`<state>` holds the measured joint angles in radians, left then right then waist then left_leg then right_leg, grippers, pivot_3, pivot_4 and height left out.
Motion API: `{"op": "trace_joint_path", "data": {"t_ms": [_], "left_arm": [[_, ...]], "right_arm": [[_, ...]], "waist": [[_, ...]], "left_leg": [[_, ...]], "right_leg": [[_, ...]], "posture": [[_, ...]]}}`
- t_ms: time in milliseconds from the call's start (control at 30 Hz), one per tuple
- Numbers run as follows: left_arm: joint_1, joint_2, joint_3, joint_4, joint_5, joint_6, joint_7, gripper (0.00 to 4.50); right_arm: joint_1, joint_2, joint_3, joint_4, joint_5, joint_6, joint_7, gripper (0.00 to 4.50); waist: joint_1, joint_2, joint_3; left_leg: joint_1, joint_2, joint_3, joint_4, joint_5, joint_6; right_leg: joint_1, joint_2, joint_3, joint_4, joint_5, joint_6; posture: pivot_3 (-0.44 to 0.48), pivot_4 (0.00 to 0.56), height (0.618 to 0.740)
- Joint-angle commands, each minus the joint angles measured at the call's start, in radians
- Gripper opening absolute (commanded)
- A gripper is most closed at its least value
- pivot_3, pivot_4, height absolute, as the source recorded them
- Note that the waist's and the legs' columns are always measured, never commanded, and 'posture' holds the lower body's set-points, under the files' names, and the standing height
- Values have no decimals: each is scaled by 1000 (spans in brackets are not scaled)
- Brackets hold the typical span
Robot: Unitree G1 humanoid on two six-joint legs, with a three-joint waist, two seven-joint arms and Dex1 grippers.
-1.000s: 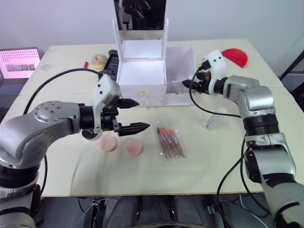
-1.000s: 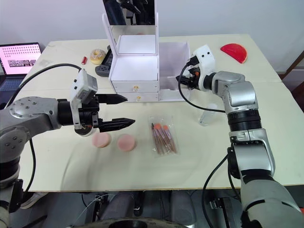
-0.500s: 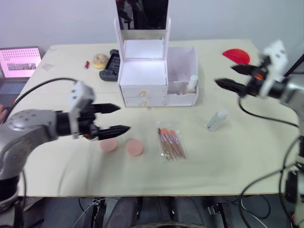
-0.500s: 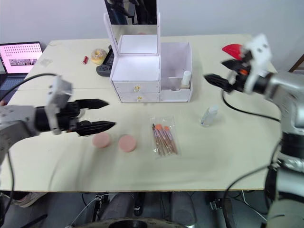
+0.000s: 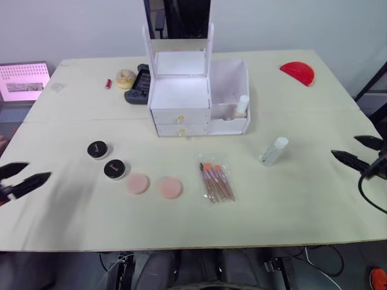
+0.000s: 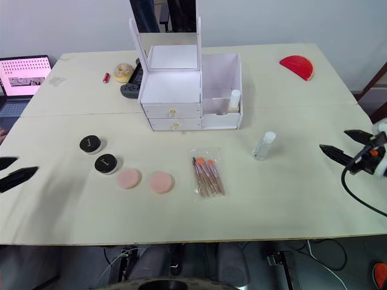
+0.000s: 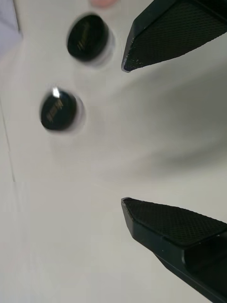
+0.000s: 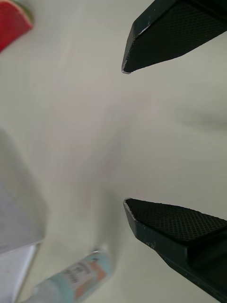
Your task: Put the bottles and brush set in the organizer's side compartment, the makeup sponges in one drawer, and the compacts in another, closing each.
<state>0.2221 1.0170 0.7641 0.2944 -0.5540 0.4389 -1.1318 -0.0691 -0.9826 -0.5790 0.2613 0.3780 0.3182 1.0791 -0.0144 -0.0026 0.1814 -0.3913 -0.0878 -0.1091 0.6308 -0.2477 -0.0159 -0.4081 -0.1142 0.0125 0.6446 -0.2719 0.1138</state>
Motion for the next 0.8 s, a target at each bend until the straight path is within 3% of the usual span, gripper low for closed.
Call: {"op": "trace_joint_path", "data": {"t_ms": [33, 367, 633, 800], "left_arm": [[12, 17, 30, 28, 13, -48, -41, 4500], [-21, -2, -34, -77, 6, -15, -42, 4500], [-173, -58, -255, -488, -106, 154, 44, 4500], [-335, -105, -434, -726, -234, 289, 115, 4500]], "right_arm": [[-11, -20, -32, -11, 33, -24, 17, 4465], [-27, -21, -19, -2, 51, -12, 9, 4465], [-112, 4, 128, -270, 107, 156, -45, 4465], [-196, 38, 232, -346, 130, 230, -72, 4465]], "waist": [[1, 0, 0], [2, 0, 0], [2, -1, 0], [3, -1, 0]], "left_leg": [[0, 0, 0, 1, 0, 0], [0, 0, 0, 0, 0, 0], [0, 0, -1, 1, 0, 0], [-1, 0, -1, 1, 0, 0]], "right_leg": [[0, 0, 0, 0, 0, 0], [1, -1, 0, -1, 0, 0], [1, -1, 0, 0, 2, 3], [0, 0, 0, 0, 3, 5]], "posture": [[0, 150, 740], [0, 150, 740], [0, 150, 740], [0, 150, 740]]}}
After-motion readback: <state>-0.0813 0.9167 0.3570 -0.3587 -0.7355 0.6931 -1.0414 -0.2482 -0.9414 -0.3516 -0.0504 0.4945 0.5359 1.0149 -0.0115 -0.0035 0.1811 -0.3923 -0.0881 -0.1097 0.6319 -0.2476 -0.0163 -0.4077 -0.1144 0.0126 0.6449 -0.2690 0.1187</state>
